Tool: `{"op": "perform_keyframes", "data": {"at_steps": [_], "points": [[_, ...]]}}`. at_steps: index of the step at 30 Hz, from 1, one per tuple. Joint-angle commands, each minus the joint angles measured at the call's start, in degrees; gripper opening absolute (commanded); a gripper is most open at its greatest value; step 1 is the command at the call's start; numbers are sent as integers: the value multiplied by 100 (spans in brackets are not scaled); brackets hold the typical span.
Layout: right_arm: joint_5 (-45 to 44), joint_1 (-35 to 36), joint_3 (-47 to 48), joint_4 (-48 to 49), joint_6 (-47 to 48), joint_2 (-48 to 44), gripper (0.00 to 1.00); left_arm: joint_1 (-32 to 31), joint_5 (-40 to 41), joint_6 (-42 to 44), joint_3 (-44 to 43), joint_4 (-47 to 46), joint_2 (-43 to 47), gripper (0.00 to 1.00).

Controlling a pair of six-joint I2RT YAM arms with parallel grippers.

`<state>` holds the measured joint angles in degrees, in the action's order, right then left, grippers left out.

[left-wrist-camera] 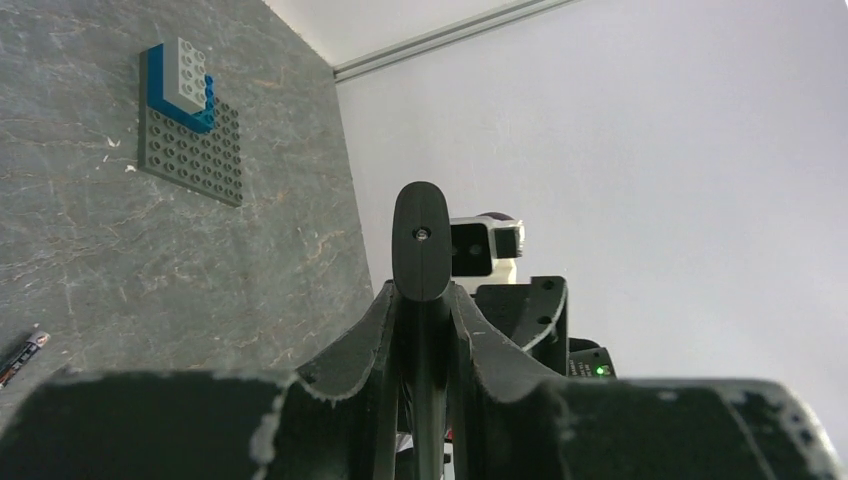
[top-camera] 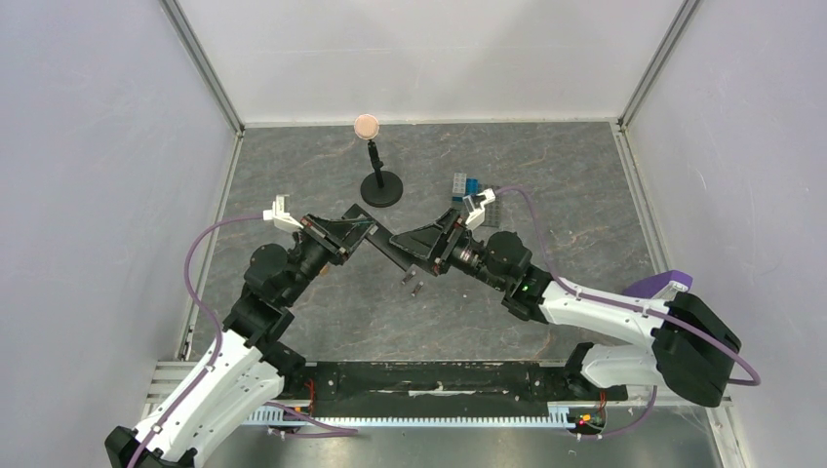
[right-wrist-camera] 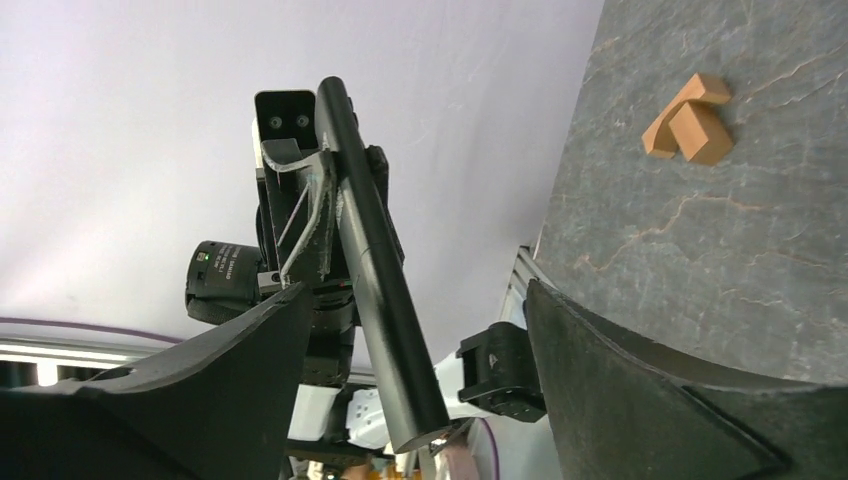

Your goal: Load the batteries into the remote control

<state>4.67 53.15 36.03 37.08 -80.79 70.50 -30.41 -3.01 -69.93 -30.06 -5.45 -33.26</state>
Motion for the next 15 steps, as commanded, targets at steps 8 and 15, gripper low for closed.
{"op": "perform_keyframes", "data": {"at_steps": [8, 15], "points": [[255, 56, 135, 817, -823, 411, 64, -16, 149, -610, 46, -755, -31, 2], [287, 56, -62, 1075, -962, 445, 40, -8, 212, -869, 122, -893, -55, 2]]}}
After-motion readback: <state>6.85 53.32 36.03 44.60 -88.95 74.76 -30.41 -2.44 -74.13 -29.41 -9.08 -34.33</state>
